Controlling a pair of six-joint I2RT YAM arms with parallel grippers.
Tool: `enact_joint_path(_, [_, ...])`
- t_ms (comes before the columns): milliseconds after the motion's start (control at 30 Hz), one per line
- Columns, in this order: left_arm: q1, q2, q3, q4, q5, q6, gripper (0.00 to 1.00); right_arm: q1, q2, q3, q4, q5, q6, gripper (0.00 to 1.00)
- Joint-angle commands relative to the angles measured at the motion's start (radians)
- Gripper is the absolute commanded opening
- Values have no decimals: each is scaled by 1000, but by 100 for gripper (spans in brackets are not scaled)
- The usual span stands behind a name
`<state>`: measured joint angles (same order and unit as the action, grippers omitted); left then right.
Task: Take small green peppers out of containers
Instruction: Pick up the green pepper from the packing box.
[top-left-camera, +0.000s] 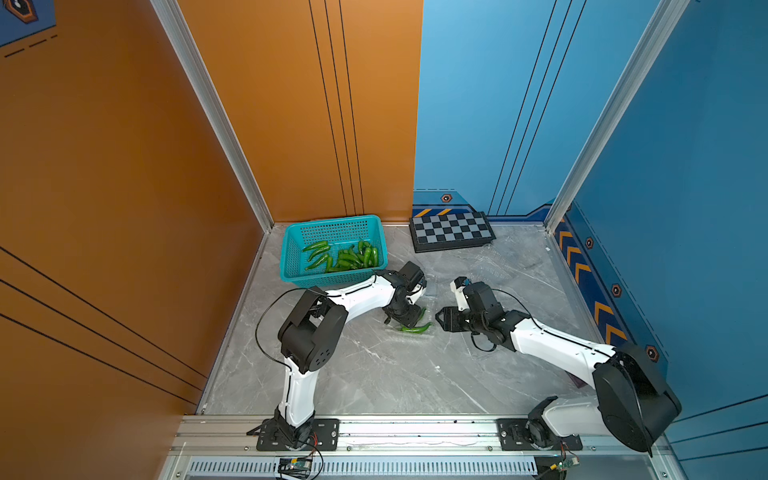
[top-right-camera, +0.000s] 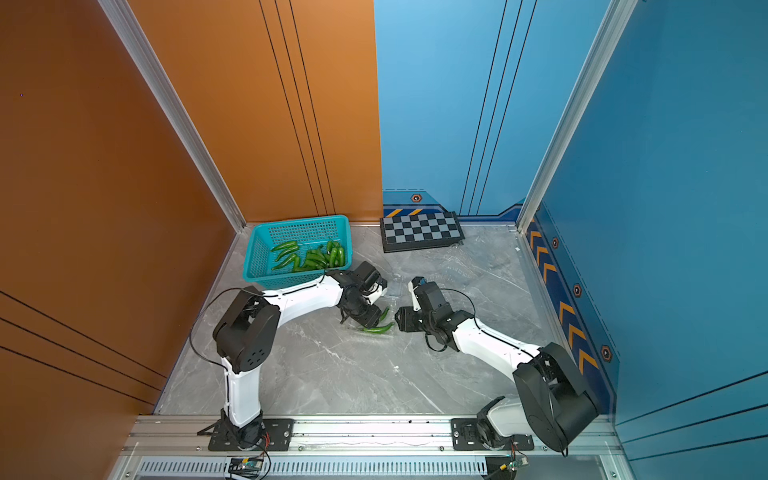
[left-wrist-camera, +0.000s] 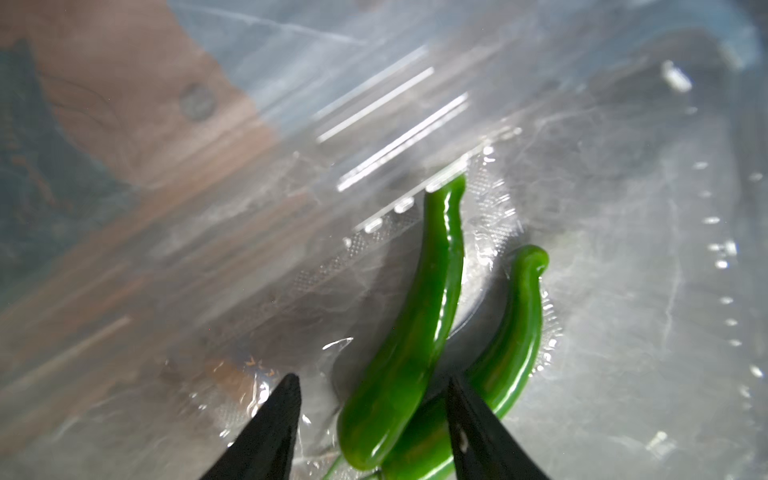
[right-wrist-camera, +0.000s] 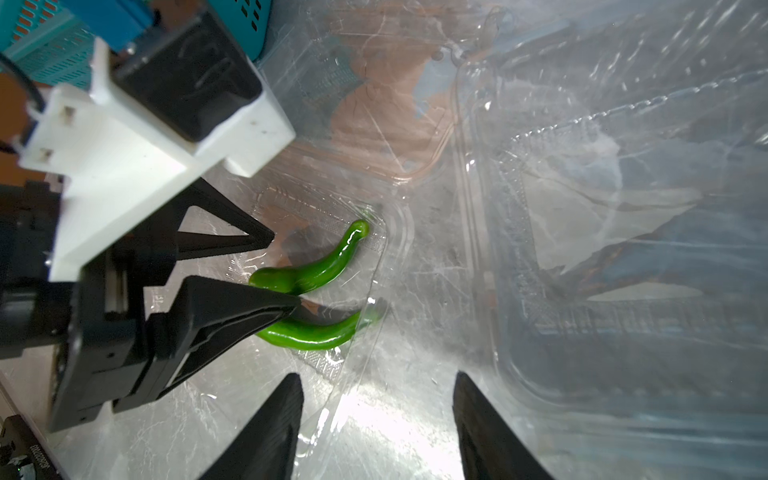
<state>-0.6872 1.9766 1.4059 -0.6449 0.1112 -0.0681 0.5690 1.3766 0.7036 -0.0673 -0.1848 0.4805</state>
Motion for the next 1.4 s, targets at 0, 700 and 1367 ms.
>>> enact_joint_path(0, [5,22,39,-21,-23,9,57,10,18,5,-2,-12,4,59])
enact_joint_path(700, [-3,65,37,-22,-38,1,42,12,20,-1,-5,7,-3,58])
enact_joint_path(1367, [28,13,14,-21,42,-14,4,9,17,8,-7,35,-1,58])
